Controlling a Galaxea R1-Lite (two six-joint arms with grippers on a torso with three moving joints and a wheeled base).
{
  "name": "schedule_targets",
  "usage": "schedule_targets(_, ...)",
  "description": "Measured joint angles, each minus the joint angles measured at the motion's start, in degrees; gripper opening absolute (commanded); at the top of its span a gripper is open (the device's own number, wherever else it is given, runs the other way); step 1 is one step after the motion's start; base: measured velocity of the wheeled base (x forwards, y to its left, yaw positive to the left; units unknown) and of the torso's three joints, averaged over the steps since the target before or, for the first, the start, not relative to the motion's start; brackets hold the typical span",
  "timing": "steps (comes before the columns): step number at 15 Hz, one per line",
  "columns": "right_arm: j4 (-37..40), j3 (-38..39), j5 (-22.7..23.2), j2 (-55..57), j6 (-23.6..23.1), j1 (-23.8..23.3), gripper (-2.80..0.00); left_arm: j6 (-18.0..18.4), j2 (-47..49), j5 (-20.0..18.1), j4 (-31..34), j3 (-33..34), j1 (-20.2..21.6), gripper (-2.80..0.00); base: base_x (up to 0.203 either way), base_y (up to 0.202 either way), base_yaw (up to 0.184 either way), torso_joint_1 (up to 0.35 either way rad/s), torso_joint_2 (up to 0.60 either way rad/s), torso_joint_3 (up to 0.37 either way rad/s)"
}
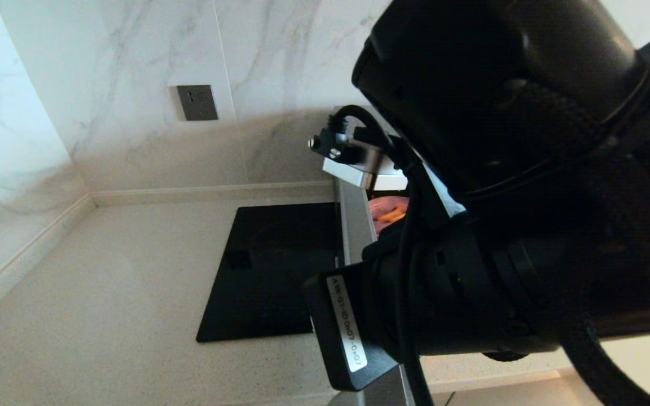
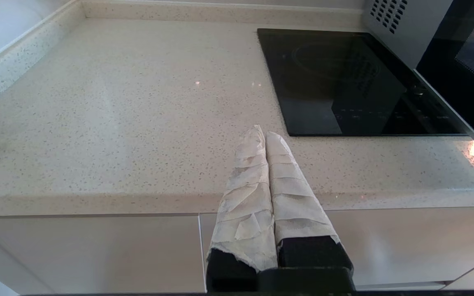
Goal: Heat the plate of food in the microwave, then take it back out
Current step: Close the microwave oven
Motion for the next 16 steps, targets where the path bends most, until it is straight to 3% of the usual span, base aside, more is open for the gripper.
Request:
schedule_targets(11,8.96,0.20,-19.19,-0.10,8.05,-1.26,-2.80,0.00,0.00,0.01,-0.02,0.00,0.01,-2.80,0.000,0.000,0.000,0.000,0.00,0.000)
schedule_targets(16,10.89,0.85,-20.79,-0.13,10.29,-5.43,-2.80,0.00,0.00,0.02,-0.05,0.00,-0.01,-2.80,0.000,0.000,0.000,0.000,0.00,0.000)
